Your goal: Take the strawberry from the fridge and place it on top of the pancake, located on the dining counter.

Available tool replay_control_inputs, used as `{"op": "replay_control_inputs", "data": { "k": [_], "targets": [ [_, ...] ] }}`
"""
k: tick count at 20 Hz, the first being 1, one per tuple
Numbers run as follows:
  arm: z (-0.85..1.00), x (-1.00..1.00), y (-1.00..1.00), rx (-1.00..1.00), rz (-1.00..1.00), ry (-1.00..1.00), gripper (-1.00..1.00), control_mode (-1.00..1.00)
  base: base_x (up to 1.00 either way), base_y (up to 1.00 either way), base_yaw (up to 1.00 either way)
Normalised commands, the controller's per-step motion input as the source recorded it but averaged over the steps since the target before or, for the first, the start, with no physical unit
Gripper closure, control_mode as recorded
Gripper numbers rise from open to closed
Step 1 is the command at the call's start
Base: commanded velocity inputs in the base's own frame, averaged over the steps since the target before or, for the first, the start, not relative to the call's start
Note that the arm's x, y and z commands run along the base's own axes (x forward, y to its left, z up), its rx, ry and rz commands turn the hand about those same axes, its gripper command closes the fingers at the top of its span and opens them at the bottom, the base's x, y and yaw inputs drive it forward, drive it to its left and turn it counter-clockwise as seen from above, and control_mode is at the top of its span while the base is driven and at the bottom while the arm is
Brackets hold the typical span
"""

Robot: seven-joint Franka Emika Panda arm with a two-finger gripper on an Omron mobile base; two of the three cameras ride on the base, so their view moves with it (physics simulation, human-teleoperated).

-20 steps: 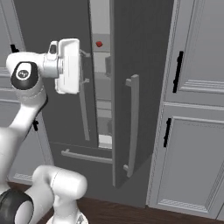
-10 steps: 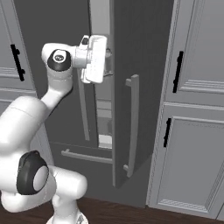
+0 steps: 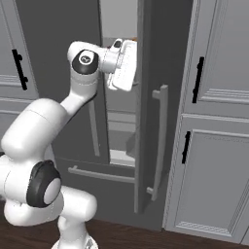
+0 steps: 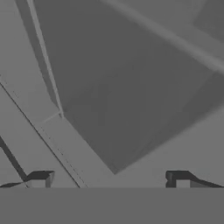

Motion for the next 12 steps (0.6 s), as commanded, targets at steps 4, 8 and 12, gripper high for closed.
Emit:
{"op": "replay_control_inputs", "data": {
  "k": [4, 8, 12],
  "targets": [
    [0.00, -0.26, -0.99, 0.08, -0.05, 0.06, -1.00, -1.00, 0.00, 0.00, 0.00],
    [0.00, -0.17, -1.00, 0.10, 0.00, 0.00, -1.00, -1.00, 0.00, 0.00, 0.00],
    [0.00, -0.33, -0.37, 0.05, 0.01, -0.01, -1.00, -1.00, 0.00, 0.00, 0.00]
  ]
}}
